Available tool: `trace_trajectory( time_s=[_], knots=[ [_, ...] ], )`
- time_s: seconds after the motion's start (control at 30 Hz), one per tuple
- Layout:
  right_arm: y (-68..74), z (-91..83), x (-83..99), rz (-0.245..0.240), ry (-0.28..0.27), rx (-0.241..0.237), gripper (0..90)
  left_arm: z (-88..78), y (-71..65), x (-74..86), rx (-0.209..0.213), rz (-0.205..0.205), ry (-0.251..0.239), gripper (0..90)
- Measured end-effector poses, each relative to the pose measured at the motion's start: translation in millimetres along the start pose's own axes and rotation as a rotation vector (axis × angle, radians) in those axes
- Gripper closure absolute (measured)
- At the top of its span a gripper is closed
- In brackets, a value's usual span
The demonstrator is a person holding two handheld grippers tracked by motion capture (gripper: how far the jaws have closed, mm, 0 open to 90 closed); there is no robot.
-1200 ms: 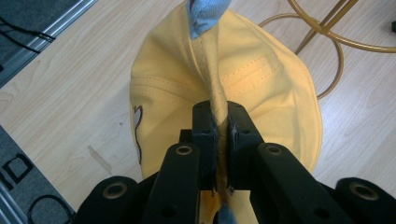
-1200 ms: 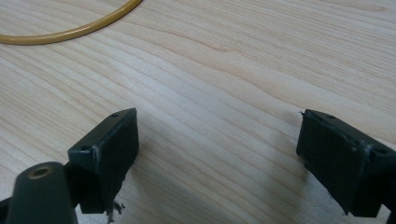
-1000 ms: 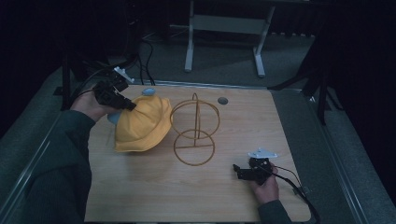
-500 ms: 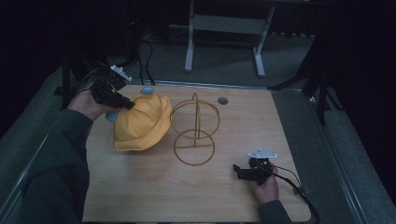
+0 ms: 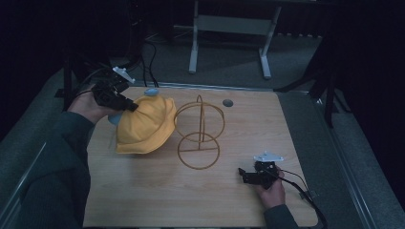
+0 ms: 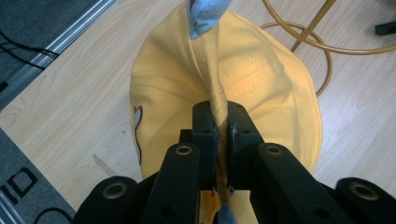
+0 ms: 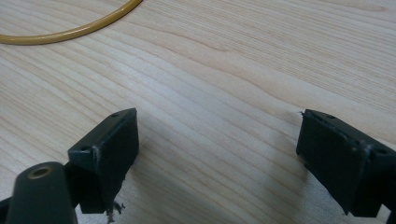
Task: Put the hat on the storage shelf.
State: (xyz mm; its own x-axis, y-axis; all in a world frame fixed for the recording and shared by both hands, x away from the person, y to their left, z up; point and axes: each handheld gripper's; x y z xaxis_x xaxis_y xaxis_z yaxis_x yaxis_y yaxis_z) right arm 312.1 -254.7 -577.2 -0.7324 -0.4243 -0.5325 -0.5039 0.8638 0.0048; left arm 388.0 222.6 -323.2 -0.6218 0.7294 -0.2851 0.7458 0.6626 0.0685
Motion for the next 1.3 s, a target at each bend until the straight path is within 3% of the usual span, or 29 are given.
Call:
trace_trajectory(
  time_s=[0.4,1.3],
  knots=[
    [0.0,0.0,0.0,0.000,0.000,0.000,12.8,-7.6,0.3,6.2,0.004,0.017,-0.018,84.2],
    [-0.2,0.0,0.0,-0.002,0.001,0.001,12.8,-20.4,4.1,17.9,-0.003,0.010,-0.036,84.2]
  ],
)
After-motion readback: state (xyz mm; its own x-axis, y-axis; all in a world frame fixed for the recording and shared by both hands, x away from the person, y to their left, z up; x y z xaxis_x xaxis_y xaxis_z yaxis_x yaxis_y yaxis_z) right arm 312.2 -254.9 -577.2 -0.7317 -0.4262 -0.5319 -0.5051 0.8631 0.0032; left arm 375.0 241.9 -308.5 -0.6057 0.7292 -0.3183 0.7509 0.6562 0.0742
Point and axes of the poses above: each handheld gripper's, and its own axes: z roughly forward along the jaws, x roughly out of its underside, y roughly to its left, and after that the axes turned 14 degrees about y, right-handed
